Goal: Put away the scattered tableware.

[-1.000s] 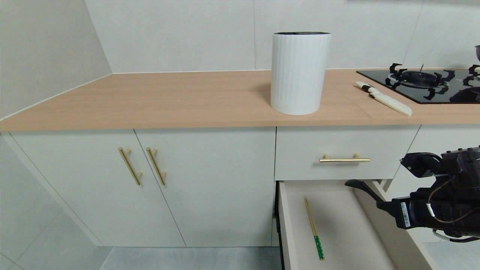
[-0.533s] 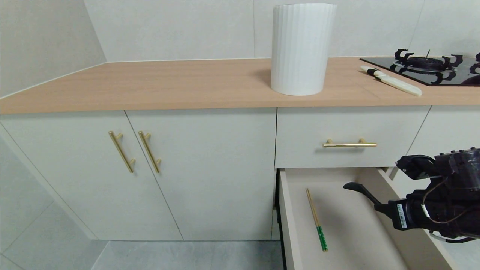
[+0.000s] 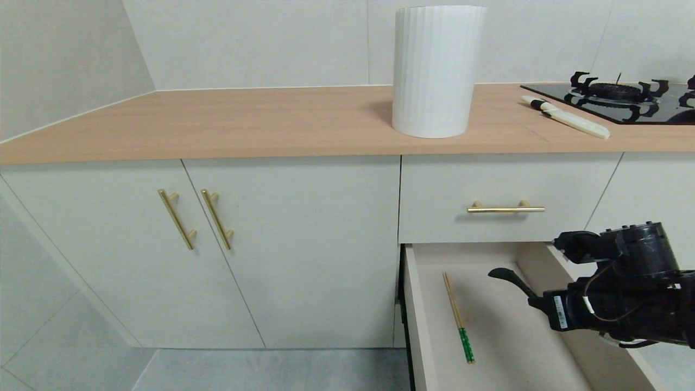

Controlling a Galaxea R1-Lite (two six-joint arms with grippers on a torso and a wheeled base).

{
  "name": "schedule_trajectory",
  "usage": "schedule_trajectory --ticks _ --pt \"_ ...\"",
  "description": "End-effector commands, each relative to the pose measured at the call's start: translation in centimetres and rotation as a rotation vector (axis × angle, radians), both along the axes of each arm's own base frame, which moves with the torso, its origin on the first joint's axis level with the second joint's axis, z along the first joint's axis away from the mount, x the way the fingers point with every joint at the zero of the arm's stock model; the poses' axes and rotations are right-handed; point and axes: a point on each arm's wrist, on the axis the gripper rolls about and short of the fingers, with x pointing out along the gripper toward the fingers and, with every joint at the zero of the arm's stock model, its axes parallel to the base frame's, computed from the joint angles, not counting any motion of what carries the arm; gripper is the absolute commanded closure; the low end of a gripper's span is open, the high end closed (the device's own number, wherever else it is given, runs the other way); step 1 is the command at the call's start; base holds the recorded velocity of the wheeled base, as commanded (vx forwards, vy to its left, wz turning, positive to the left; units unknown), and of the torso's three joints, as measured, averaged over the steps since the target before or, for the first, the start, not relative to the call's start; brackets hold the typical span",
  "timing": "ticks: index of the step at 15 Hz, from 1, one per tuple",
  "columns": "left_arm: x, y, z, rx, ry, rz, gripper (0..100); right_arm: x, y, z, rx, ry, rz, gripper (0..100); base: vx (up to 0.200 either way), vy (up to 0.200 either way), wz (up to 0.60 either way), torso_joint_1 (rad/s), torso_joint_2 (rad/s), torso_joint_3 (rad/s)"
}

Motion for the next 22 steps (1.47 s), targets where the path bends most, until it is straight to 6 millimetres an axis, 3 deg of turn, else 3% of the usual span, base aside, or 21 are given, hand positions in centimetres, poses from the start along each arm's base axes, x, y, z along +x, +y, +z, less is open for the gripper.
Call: schedule_trajectory --ticks 1,5,9,19,20,22 --pt "0.0 0.0 0.0 -0.001 0.000 0.001 0 2.1 0.5 -3.9 -0.018 0.065 -0.021 100 0.000 0.000 0.00 0.000 0.00 0.000" --pt "0.0 0.0 0.0 -0.001 0.000 0.001 0 4.6 1.1 -9.4 -0.019 0.074 -0.090 100 0.000 0.000 0.00 0.000 0.00 0.000" --pt "0.0 0.0 0.0 -0.001 0.000 0.001 0 5.9 1.1 -12.4 -0.017 0.019 -0.158 100 0.000 0.000 0.00 0.000 0.00 0.000" --pt "0.0 0.0 0.0 -0.001 0.000 0.001 0 6.5 1.2 -14.5 -0.034 0.013 -0.180 100 0.000 0.000 0.00 0.000 0.00 0.000" --pt "0.0 0.0 0.0 -0.001 0.000 0.001 0 6.4 1.2 -14.6 -0.036 0.016 -0.179 0 0.000 0.000 0.00 0.000 0.00 0.000" --pt "0.0 0.0 0.0 -0.001 0.000 0.001 0 6.5 1.1 -14.6 -0.035 0.015 -0.182 0 0.000 0.000 0.00 0.000 0.00 0.000"
